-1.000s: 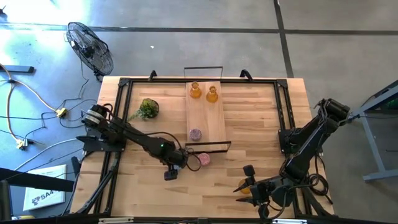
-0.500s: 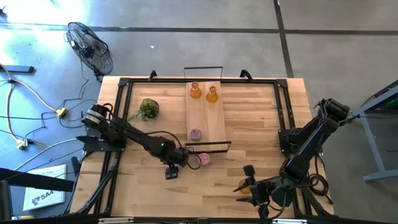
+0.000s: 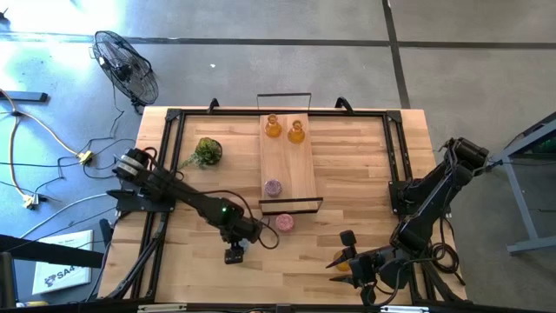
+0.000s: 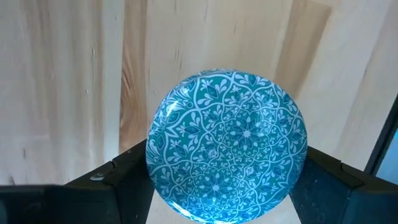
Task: Pick & Place candle stick holders
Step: Put the blue scented candle on the shelf
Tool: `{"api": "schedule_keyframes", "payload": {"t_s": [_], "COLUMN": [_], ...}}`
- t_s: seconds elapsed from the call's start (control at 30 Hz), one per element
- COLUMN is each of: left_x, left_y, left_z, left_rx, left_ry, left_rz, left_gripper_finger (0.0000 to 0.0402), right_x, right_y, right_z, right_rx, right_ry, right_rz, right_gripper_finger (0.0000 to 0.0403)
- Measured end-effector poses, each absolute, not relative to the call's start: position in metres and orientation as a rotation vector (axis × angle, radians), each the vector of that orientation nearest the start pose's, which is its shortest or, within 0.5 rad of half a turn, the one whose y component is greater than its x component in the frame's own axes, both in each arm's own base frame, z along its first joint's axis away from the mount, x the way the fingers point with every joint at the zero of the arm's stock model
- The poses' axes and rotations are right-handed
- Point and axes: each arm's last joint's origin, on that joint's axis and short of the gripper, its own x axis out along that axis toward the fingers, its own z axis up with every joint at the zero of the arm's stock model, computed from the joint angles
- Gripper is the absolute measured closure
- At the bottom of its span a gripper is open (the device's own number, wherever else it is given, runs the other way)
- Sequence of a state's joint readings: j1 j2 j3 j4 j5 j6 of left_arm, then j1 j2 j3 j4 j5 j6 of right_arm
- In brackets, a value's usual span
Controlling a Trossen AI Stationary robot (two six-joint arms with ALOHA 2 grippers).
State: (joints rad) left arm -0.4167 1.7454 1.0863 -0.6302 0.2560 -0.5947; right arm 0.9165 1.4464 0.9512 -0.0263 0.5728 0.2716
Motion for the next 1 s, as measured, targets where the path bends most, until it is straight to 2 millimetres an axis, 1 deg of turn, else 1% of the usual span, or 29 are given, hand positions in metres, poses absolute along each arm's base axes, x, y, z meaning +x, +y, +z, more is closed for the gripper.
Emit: {"api": "schedule_keyframes", "payload": {"t_s": [0.13, 0.27, 0.37, 0.43, 0.53, 0.7, 0.83, 1.0], "left_x": [0.291, 0.296, 0.295, 0.296, 0.302, 0.319, 0.334, 0.347], "left_y": [-0.145, -0.145, -0.145, -0.147, -0.151, -0.159, -0.165, -0.164], "left_z": [0.169, 0.171, 0.171, 0.172, 0.176, 0.198, 0.221, 0.247], "left_rx": [-0.364, -0.362, -0.368, -0.379, -0.424, -0.41, -0.356, -0.254], "left_ry": [1.401, 1.348, 1.353, 1.351, 1.289, 1.13, 0.969, 0.842], "left_rz": [-0.174, -0.179, -0.183, -0.202, -0.272, -0.373, -0.468, -0.506], "left_gripper_finger": [0.0117, 0.0118, 0.0118, 0.0118, 0.0119, 0.0119, 0.0121, 0.0122], "right_x": [0.202, 0.202, 0.202, 0.202, 0.202, 0.202, 0.202, 0.202], "right_y": [0.237, 0.237, 0.237, 0.237, 0.237, 0.237, 0.237, 0.237], "right_z": [0.256, 0.256, 0.256, 0.256, 0.256, 0.256, 0.256, 0.256], "right_rx": [-0.089, -0.089, -0.09, -0.094, -0.099, -0.099, -0.099, -0.099], "right_ry": [0.425, 0.425, 0.425, 0.424, 0.424, 0.423, 0.422, 0.422], "right_rz": [0.28, 0.28, 0.28, 0.281, 0.281, 0.276, 0.276, 0.276], "right_gripper_finger": [0.0263, 0.0263, 0.0263, 0.0263, 0.0263, 0.0263, 0.0263, 0.0263]}}
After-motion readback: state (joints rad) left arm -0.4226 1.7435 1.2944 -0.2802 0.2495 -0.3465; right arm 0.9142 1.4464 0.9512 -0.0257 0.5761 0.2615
